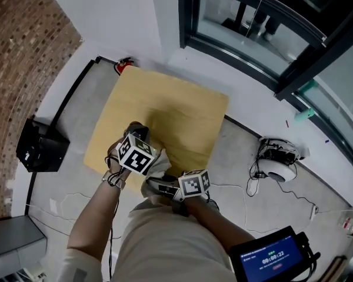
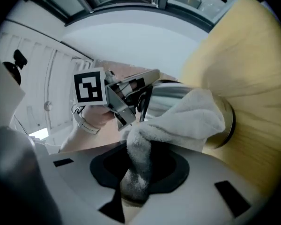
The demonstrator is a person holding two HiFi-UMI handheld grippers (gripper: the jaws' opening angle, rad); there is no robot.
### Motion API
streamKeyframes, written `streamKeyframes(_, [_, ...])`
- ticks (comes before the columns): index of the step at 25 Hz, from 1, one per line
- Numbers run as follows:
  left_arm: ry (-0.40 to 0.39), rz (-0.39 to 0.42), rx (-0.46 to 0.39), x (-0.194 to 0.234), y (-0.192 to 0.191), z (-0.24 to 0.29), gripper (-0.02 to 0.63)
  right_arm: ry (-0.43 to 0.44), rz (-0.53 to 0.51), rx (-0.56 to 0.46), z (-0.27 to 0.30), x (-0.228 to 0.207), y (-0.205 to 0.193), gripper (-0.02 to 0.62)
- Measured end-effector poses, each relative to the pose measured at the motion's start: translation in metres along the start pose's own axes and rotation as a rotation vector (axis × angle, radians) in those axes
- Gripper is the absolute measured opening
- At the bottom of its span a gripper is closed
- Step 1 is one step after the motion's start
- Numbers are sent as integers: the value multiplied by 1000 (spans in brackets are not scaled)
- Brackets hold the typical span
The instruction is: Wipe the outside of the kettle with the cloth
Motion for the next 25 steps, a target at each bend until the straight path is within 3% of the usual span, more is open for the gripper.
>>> streamKeyframes(3, [-13, -1, 19, -1, -2, 2, -9, 113, 85, 223, 7, 14, -39, 100])
streamKeyframes(5, [-4, 1, 25, 0, -3, 3, -9, 171, 138, 293, 27, 17, -53, 100])
streamKeyframes(6, [0, 2, 28, 0, -2, 3, -8, 181, 160, 270, 39, 15, -50, 100])
streamKeyframes(9, [-15, -11, 49, -3, 2, 1, -8, 152, 215, 70, 57, 7, -17, 100])
streamKeyframes(12, [-54, -107, 56, 0, -3, -2, -9, 96, 163, 13, 30, 1, -7, 100])
streamKeyframes(16, [-44, -287, -34, 11, 6, -13, -11, 90, 151, -131, -17, -8, 32, 100])
streamKeyframes(20, [-12, -380, -90, 18, 15, -23, -14, 50, 101, -256, -47, -19, 74, 100])
streamKeyframes(23, [-40, -470, -125, 21, 13, -19, -15, -11, 46, -386, -69, -39, 112, 100])
streamKeyframes(25, [-71, -461, -177, 18, 19, -19, -14, -66, 80, -508, -84, -60, 136, 101])
Point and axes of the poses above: the fingertips, and each gripper's own axes: z forward along the fingers, x to its left, y out of its top, the point moved 1 cm from there along -z, backward along the fingers, and after that the axes turned 8 degrees about -x, right-handed, at the moved point
